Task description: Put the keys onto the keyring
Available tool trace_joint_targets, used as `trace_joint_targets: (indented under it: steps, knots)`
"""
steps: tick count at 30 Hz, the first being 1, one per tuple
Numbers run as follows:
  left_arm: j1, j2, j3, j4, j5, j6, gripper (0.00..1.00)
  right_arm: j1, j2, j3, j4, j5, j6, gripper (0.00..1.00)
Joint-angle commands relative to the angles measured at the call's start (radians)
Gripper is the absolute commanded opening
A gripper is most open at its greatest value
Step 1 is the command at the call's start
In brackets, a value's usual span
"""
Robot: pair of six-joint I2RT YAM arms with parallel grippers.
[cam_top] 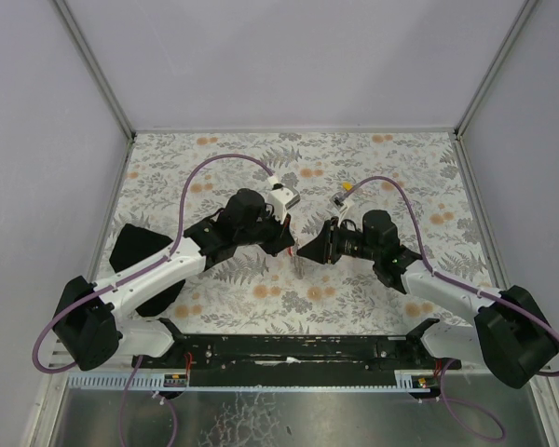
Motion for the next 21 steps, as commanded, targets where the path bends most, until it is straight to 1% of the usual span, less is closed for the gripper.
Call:
trace_joint_targets:
  steps: [1, 9, 13, 18, 21]
  knots:
    - [0.001, 0.001, -0.006, 0.079, 0.023, -0.008, 0.00, -0.002, 0.001, 0.043, 0.062, -0.023, 0.009, 0.30]
    - [0.002, -0.001, -0.007, 0.081, 0.028, -0.014, 0.00, -0.001, 0.026, 0.054, 0.067, -0.026, 0.015, 0.23]
    - [0.001, 0.000, -0.009, 0.083, 0.029, -0.015, 0.00, -0.002, 0.027, 0.055, 0.067, -0.021, 0.017, 0.22]
    - [0.000, 0.001, -0.013, 0.085, 0.021, -0.022, 0.00, -0.002, 0.007, 0.054, 0.039, 0.000, -0.005, 0.13]
    - [0.001, -0.002, -0.019, 0.085, -0.008, -0.035, 0.00, -0.002, -0.012, 0.058, -0.009, 0.018, -0.038, 0.11]
